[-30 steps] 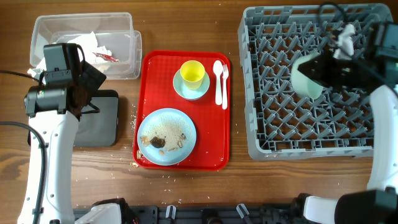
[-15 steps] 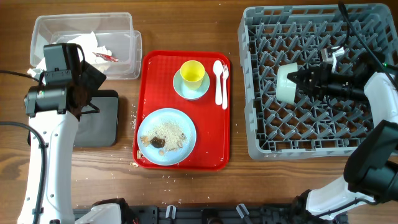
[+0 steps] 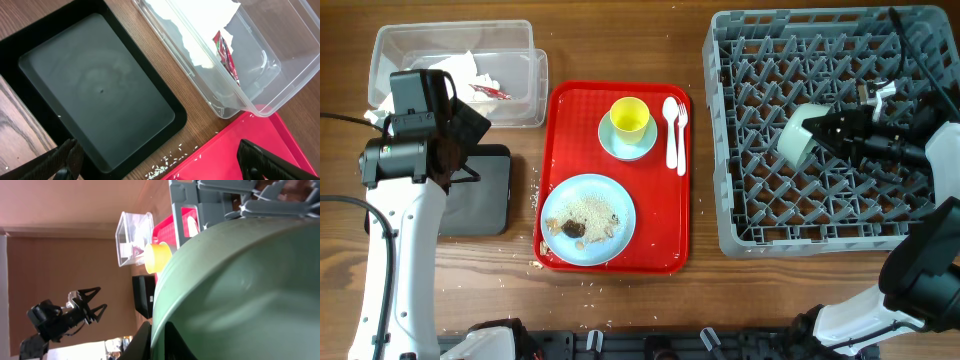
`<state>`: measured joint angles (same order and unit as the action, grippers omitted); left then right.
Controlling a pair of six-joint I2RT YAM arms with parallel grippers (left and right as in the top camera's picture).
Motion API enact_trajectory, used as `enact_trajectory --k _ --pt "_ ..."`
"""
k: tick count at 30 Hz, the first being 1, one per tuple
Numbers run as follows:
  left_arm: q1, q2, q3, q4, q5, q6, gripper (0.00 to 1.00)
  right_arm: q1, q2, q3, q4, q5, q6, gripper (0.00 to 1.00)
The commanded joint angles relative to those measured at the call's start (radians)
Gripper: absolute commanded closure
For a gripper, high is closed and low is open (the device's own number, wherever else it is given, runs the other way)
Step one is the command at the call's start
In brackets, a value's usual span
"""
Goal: Sort waste into correct bins and load items into the dishwasher rack
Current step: 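Lower the bowl into the grey dish rack and open the gripper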
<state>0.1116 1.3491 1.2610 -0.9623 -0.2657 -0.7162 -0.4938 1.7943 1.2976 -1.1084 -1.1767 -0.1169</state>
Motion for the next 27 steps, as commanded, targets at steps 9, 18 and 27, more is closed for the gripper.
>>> enact_trajectory --k 9,18,27 --pt "0.003 -0.006 0.000 0.000 -0.023 0.005 0.00 -0.061 -0.116 0.015 -0.030 0.503 0.173 0.78" --pt "0.003 -0.006 0.000 0.000 -0.023 0.005 0.00 -0.051 -0.414 0.015 0.002 0.703 0.332 0.52" --pt "0.003 -0.006 0.000 0.000 -0.023 0.005 0.00 0.195 -0.314 0.013 0.036 0.961 0.461 0.91"
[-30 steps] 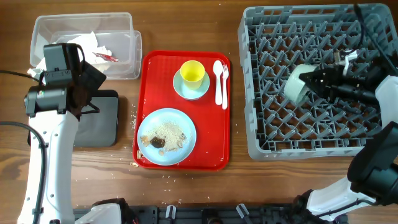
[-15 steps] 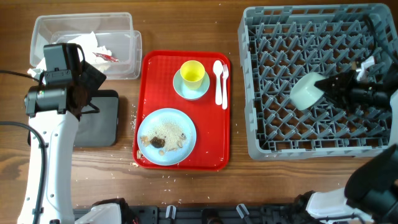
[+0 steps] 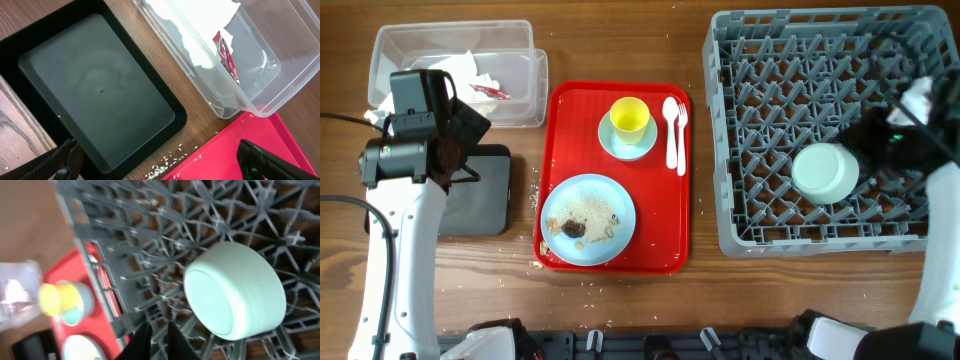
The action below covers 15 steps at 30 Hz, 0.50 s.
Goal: Sort waste into correct bins and load items into the dishwasher rack
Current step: 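Lower the bowl into the grey dish rack and open the gripper, then move the right gripper back toward the yellow cup on the tray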
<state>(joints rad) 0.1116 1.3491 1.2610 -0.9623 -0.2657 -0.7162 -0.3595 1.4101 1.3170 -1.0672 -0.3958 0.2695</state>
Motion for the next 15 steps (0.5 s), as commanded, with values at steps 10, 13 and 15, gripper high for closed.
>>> enact_trajectory --k 10,13,15 --pt "0.003 -0.006 0.000 0.000 -0.023 0.005 0.00 0.064 0.274 -0.006 -0.081 0.412 0.160 0.96" --pt "0.003 -0.006 0.000 0.000 -0.023 0.005 0.00 0.064 0.274 -0.002 -0.079 0.454 0.184 0.96" --pt "0.003 -0.006 0.000 0.000 -0.023 0.005 0.00 0.064 0.272 0.010 -0.093 0.441 0.202 0.96"
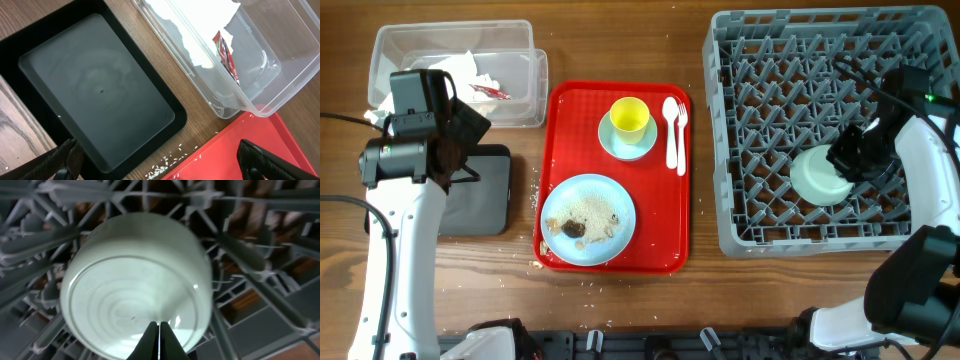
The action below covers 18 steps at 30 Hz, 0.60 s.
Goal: Sort waste into correct bins and load items into the dishwasher rack
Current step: 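Move the right gripper back toward the yellow cup on the tray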
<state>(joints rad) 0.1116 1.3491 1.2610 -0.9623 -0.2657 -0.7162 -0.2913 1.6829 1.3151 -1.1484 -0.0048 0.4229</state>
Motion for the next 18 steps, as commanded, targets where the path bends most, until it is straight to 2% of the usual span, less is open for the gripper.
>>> enact_trajectory --k 1,6,7,9,11,13,15,18 --pt "0.003 -0.006 0.000 0.000 -0.023 0.005 0.00 -0.002 -0.008 0.018 -0.018 0.023 0.044 0.96" --pt "0.003 -0.006 0.000 0.000 -0.023 0.005 0.00 0.055 -0.163 0.036 0.037 -0.309 -0.158 0.96" --pt "0.003 -0.006 0.000 0.000 -0.023 0.005 0.00 0.076 -0.198 0.036 0.063 -0.371 -0.181 0.93" --pt "0.003 -0.006 0.000 0.000 -0.023 0.005 0.00 0.167 -0.288 0.036 0.158 -0.490 -0.182 0.81" --pt "0.003 -0.006 0.000 0.000 -0.023 0.005 0.00 0.283 -0.323 0.036 0.238 -0.491 -0.119 0.61" --pt "0.003 -0.006 0.000 0.000 -0.023 0.004 0.00 0.426 -0.316 0.036 0.317 -0.491 -0.093 0.48" --pt "0.003 -0.006 0.000 0.000 -0.023 0.005 0.00 0.555 -0.290 0.041 0.367 -0.490 -0.058 0.43" --pt "0.003 -0.006 0.000 0.000 -0.023 0.005 0.00 0.699 -0.220 0.092 0.370 -0.472 -0.056 0.42"
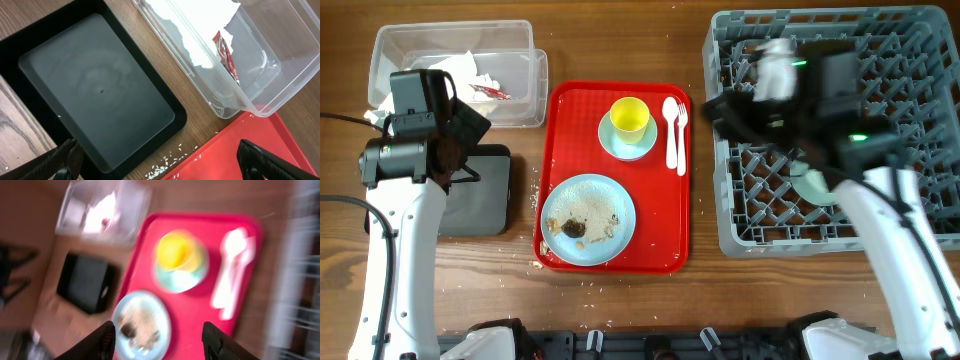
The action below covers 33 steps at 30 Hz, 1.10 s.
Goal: Sort waste into correct bins and load items into the dishwasher rack
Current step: 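Move the right gripper back toward the yellow cup on the tray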
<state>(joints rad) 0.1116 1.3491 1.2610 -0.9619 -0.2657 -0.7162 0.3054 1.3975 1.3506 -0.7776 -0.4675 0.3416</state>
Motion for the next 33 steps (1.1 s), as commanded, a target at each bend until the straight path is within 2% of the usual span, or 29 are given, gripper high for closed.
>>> enact_trajectory --k 1,7,9,12,13,14,19,25,28,31,33 --pt "0.003 -0.006 0.000 0.000 -0.023 0.005 0.00 0.140 0.091 0.090 -0.023 0.011 0.024 0.41" --pt "0.003 -0.006 0.000 0.000 -0.023 0.005 0.00 0.272 0.344 0.471 -0.428 0.192 -0.090 0.34" --pt "0.003 -0.006 0.000 0.000 -0.023 0.005 0.00 0.275 0.399 0.523 -0.491 0.190 -0.110 0.33" --pt "0.003 -0.006 0.000 0.000 -0.023 0.005 0.00 0.275 0.426 0.522 -0.490 0.188 -0.102 0.30" --pt "0.003 -0.006 0.000 0.000 -0.023 0.005 0.00 0.275 0.428 0.522 -0.456 0.182 -0.089 0.20" --pt "0.003 -0.006 0.000 0.000 -0.023 0.005 0.00 0.275 0.429 0.522 -0.428 0.182 -0.036 0.00" --pt "0.003 -0.006 0.000 0.000 -0.023 0.005 0.00 0.275 0.430 0.508 -0.365 0.182 0.101 0.00" --pt "0.003 -0.006 0.000 0.000 -0.023 0.005 0.00 0.274 0.430 0.508 -0.247 0.182 0.092 0.00" --pt "0.003 -0.006 0.000 0.000 -0.023 0.005 0.00 0.281 0.439 0.506 -0.194 0.182 0.006 0.02" --pt "0.003 -0.006 0.000 0.000 -0.023 0.005 0.00 0.307 0.458 0.506 -0.174 0.150 -0.212 0.01" --pt "0.003 -0.006 0.000 0.000 -0.023 0.005 0.00 0.319 0.460 0.506 -0.192 0.150 -0.285 0.01"
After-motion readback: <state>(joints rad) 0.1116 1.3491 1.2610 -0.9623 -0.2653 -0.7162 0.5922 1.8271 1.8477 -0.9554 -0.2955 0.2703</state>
